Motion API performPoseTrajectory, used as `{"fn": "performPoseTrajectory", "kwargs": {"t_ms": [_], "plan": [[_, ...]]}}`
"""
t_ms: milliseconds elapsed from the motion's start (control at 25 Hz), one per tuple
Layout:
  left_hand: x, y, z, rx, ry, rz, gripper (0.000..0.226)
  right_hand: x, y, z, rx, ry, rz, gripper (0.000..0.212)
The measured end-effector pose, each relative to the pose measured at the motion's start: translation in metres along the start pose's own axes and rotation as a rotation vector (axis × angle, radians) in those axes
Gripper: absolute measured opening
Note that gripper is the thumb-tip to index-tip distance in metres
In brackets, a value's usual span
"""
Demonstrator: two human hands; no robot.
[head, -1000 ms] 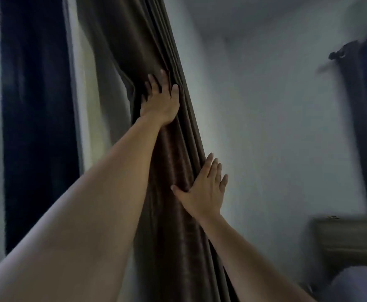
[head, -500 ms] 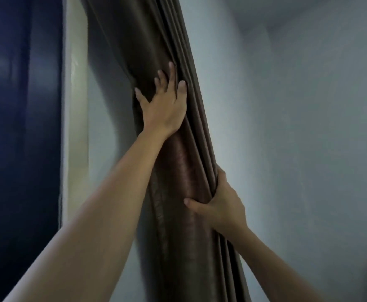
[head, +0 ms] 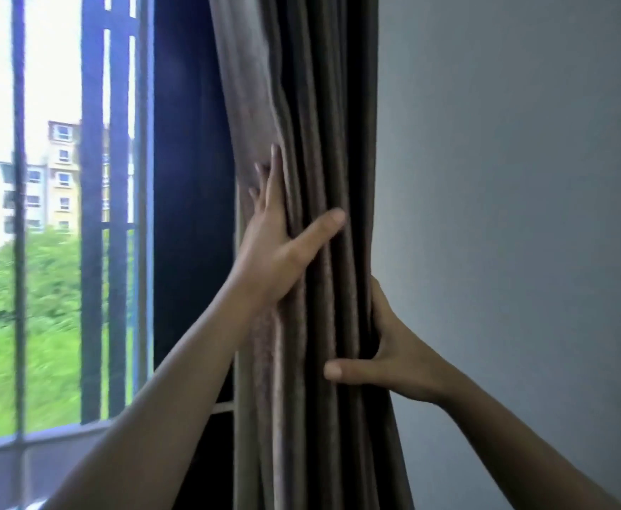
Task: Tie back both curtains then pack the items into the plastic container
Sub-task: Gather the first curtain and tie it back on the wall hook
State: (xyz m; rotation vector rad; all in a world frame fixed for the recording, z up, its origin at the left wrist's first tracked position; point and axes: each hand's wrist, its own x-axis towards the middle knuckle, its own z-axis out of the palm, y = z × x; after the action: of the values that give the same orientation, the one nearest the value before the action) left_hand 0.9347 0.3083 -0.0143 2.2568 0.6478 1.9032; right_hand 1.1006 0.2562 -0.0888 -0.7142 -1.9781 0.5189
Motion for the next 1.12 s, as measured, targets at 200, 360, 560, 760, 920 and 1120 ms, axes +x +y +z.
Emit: {"fn": "performPoseTrajectory", "kwargs": {"t_ms": [200, 360, 560, 760, 920, 1120], "plan": [[-0.114, -0.016, -0.017, -0.025, -0.045, -0.230, 0.084, -0.022, 0.027, 0.033, 0.055, -0.127, 0.056, 0.108], [-0.194, -0.018, -0.033, 0.003, -0.069, -0.336, 0.062, -0.049, 0.042, 0.070, 0.057, -0.187, 0.103, 0.114], [-0.261, -0.013, -0.062, 0.112, -0.001, -0.483, 0.048, -0.084, 0.037, 0.122, 0.070, -0.191, 0.152, 0.104], [-0.288, -0.010, -0.106, 0.332, 0.179, -0.477, 0.038, -0.108, 0.003, 0.180, -0.167, 0.515, 0.031, 0.069], [-0.296, -0.010, -0.143, 0.457, 0.194, -0.489, 0.034, -0.097, -0.032, 0.226, -0.125, 0.391, -0.089, 0.037], [-0.309, -0.010, -0.170, 0.674, 0.110, -0.492, 0.023, -0.088, -0.039, 0.285, -0.201, 0.206, 0.104, 0.064]]}}
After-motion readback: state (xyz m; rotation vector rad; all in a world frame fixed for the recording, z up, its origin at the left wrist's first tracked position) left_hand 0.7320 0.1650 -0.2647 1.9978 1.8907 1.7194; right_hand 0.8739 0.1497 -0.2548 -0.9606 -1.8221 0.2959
